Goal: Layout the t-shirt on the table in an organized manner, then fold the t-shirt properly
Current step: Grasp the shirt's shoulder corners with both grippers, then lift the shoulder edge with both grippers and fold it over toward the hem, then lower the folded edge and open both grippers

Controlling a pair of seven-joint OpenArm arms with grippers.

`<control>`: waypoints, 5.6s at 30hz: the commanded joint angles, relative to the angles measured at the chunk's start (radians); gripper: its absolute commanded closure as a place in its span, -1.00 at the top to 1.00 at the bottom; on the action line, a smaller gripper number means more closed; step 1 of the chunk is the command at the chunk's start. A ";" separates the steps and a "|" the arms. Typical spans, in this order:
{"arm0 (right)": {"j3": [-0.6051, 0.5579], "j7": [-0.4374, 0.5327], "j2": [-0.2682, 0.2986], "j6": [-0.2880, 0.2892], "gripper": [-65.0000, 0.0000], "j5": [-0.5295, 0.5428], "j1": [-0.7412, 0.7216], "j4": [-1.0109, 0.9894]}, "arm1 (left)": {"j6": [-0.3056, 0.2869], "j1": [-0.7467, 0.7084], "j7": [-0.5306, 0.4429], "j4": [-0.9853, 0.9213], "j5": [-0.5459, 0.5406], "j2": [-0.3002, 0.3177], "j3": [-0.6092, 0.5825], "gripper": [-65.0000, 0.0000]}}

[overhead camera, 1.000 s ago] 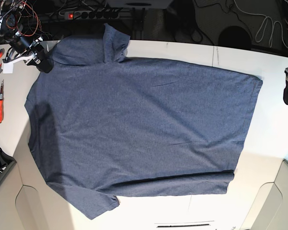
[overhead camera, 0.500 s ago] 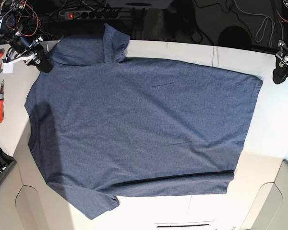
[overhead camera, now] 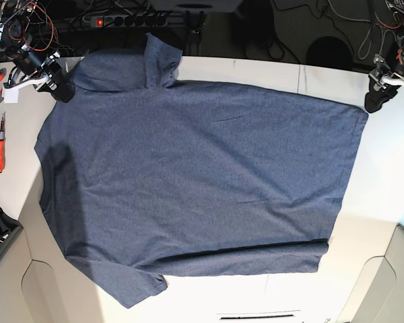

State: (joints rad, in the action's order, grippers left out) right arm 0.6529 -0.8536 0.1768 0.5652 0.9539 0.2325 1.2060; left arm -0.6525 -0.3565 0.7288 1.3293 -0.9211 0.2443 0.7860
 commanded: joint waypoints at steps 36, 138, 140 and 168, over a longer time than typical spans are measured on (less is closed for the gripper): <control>0.001 -0.015 0.008 -0.007 -1.00 0.027 0.004 0.005 | -0.046 0.138 -0.028 -0.167 -0.047 0.017 -0.053 -1.00; -0.125 0.116 0.027 -0.004 -1.00 -0.319 -0.163 0.267 | -0.046 0.226 -0.051 -0.011 0.053 0.025 -0.021 -1.00; -0.125 0.116 0.027 -0.004 -0.93 -0.318 -0.163 0.267 | -0.046 0.226 -0.051 -0.011 0.056 0.025 -0.027 -0.65; 0.009 -0.175 -0.014 0.034 -0.15 -0.056 0.070 0.611 | -0.046 0.089 0.204 0.217 -0.275 0.093 0.054 -0.31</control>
State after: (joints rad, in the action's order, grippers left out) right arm 0.6548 -1.0538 0.1474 0.5941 0.8688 0.3092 1.7988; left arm -0.6823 -0.2695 0.9501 1.5261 -1.1709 0.3149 0.8326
